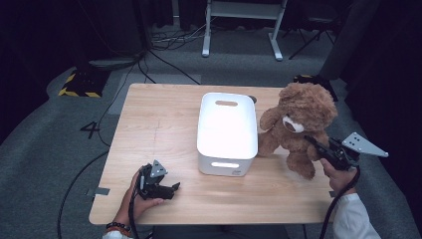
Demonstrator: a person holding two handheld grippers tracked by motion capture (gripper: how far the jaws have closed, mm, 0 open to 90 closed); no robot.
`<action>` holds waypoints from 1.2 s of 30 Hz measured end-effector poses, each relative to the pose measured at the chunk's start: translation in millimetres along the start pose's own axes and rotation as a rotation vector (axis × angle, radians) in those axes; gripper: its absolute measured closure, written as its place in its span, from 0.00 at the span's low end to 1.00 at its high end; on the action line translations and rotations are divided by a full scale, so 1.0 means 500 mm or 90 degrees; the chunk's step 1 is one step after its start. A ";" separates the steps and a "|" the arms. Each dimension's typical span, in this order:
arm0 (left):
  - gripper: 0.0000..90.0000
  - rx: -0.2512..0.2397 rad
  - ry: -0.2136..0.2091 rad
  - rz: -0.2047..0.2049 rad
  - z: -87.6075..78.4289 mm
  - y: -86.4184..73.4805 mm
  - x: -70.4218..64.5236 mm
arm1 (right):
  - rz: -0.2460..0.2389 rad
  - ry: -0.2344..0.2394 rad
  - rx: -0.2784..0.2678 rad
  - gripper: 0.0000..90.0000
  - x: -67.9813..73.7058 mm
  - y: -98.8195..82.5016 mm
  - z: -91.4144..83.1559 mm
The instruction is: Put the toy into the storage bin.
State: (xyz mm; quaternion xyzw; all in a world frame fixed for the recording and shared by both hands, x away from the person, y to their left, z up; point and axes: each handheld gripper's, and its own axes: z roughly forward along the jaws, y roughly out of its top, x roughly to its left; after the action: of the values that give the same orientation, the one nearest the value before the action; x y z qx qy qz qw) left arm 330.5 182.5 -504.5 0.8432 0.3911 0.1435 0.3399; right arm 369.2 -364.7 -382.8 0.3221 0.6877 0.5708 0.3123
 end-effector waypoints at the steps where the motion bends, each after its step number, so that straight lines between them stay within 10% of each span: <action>1: 0.17 0.000 0.000 0.000 0.000 0.000 0.000 | -0.001 -0.001 -0.002 0.86 0.001 0.003 -0.001; 36: 0.17 0.001 0.002 -0.001 0.000 0.001 -0.001 | -0.046 0.005 -0.075 0.86 0.039 0.151 -0.023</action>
State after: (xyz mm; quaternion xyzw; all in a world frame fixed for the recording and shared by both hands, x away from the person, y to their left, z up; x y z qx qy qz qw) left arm 330.5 182.0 -504.4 0.8427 0.3928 0.1442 0.3387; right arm 354.8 -345.1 -307.8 0.2757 0.6654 0.5998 0.3484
